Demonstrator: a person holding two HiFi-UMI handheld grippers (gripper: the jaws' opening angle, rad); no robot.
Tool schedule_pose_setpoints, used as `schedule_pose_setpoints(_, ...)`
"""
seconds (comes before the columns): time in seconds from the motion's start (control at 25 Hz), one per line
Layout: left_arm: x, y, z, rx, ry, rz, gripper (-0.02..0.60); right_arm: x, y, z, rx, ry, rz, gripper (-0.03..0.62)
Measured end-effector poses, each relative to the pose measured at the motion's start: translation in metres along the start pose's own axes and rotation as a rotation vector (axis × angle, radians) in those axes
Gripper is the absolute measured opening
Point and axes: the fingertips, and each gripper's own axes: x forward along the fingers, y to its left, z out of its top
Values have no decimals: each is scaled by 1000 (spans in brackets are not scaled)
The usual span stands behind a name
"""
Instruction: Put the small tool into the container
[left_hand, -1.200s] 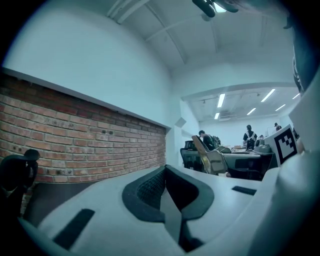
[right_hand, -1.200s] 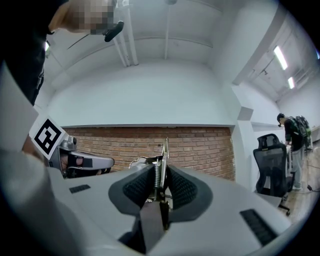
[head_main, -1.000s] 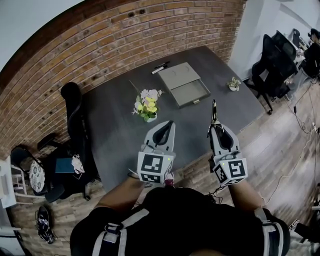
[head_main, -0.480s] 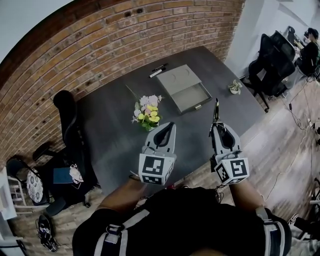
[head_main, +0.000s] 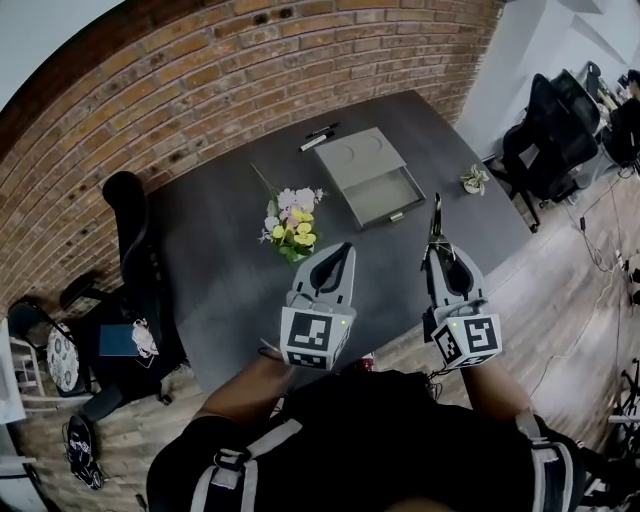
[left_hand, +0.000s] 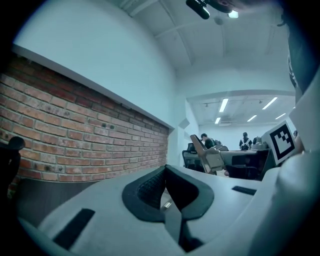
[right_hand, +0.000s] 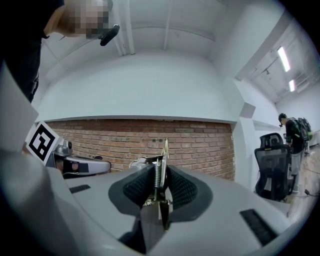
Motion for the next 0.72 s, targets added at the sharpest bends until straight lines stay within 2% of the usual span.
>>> schedule_pose_setpoints(0.32, 19, -12, 6, 15, -5, 16, 9, 9, -18, 1, 8, -3, 46, 83)
schedule_pose_setpoints(0.72, 31, -13, 6, 17, 12, 29, 9, 17, -34, 0, 5, 4, 46, 83)
